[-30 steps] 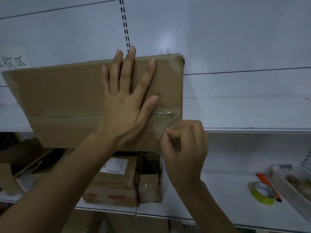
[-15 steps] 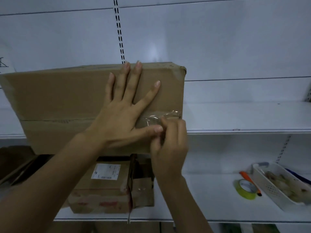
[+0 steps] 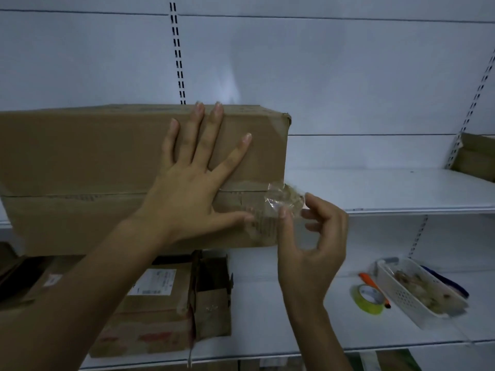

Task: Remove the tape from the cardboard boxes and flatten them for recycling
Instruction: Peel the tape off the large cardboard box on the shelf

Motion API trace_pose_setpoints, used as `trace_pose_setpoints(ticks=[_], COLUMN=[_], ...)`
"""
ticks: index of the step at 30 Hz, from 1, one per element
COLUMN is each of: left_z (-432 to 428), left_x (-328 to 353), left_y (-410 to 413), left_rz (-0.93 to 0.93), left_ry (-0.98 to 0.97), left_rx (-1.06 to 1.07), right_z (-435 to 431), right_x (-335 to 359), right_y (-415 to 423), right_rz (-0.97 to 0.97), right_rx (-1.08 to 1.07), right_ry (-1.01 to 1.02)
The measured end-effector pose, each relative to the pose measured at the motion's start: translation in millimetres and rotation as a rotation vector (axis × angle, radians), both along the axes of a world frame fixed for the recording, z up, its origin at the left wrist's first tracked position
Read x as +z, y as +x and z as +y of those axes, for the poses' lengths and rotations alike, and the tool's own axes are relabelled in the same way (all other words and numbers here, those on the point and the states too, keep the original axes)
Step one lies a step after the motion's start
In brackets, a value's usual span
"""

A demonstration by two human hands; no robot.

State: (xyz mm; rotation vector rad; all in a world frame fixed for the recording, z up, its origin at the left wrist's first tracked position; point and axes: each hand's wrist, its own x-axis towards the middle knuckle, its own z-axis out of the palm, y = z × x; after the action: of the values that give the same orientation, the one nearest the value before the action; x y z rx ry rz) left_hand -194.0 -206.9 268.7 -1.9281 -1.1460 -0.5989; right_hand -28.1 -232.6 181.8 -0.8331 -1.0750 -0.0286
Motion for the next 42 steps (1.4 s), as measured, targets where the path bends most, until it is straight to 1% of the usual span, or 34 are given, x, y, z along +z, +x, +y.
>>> trace_pose_setpoints(ticks=[2,3,4,6,7,8,10,11,12,13,14,16,18,19,20,21,22,23,24,25,26,27,28,30,31,34,35,36,38,40,42], left_z=[2,3,4,5,5,5,5,6,6,5,4,3,1,0,-1,-2,-3,-4,-4,-6,-7,-8,-8,-9,-9,-14,-16,-18,-21,-24,-26], left_x=[-2,-2,-3,-4,-4,-3,-4,-4,-4,-5,-5,-5,-5,-6,-6,-7,-7,-8,-7,-7,-6,-5,-5,-6,-6,2,4,5,5,0,-13], left_y=[1,1,1,1,1,2,4,6,10,14,20,34,48,54,61,67,73,79,84,89,92,93,94,89,85,73,71,70,71,72,62], left_rz=[0.007,0.009,0.008,0.003,0.002,0.006,0.004,-0.001,-0.006,-0.010,-0.015,-0.026,-0.023,-0.024,-0.028,-0.031,-0.031,-0.029,-0.027,-0.026,-0.024,-0.015,0.000,0.026,0.031,0.072,0.085,0.080,0.068,0.059,0.010], left_ry=[0.027,0.039,0.044,0.051,0.062,0.067,0.065,0.074,0.081,0.084,0.092,0.109,0.106,0.106,0.106,0.104,0.103,0.107,0.110,0.108,0.104,0.102,0.099,0.078,0.084,0.125,0.120,0.109,0.101,0.117,0.141], left_rx=[0.024,0.032,0.036,0.042,0.044,0.040,0.028,0.029,0.026,0.020,0.012,0.001,0.000,0.005,0.008,0.012,0.017,0.023,0.027,0.030,0.031,0.028,0.017,-0.009,-0.017,-0.059,-0.065,-0.065,-0.043,-0.015,0.030], right_z=[4,6,9,15,18,18,18,19,20,20,20,25,30,34,36,36,34,32,31,28,26,24,22,16,13,11,12,13,16,16,14], right_x=[-3,-2,0,10,16,21,22,19,17,15,15,15,19,18,17,17,16,16,13,11,7,3,-1,-8,-8,11,17,22,25,28,35], right_y=[-1,-2,-1,9,14,19,23,22,20,17,15,22,39,50,61,70,77,81,83,79,72,63,56,47,46,52,56,60,69,80,90], right_rz=[0.023,0.051,0.104,0.185,0.168,0.099,-0.111,-0.161,-0.127,-0.037,0.062,0.185,0.340,0.368,0.353,0.300,0.228,0.127,-0.016,-0.173,-0.313,-0.379,-0.376,-0.297,-0.223,0.159,0.238,0.230,0.028,-0.228,-0.403], right_rx=[0.066,0.101,0.125,0.104,0.092,0.093,0.113,0.153,0.216,0.276,0.301,0.298,0.441,0.491,0.483,0.396,0.243,0.038,-0.160,-0.305,-0.384,-0.370,-0.297,-0.108,-0.038,0.172,0.228,0.236,0.122,-0.059,-0.183], right_ry=[-0.139,-0.177,-0.171,-0.117,-0.094,-0.073,-0.033,-0.029,-0.052,-0.074,-0.079,-0.114,-0.177,-0.215,-0.246,-0.235,-0.181,-0.096,0.001,0.082,0.139,0.142,0.111,0.063,0.044,-0.099,-0.162,-0.233,-0.415,-0.592,-0.610])
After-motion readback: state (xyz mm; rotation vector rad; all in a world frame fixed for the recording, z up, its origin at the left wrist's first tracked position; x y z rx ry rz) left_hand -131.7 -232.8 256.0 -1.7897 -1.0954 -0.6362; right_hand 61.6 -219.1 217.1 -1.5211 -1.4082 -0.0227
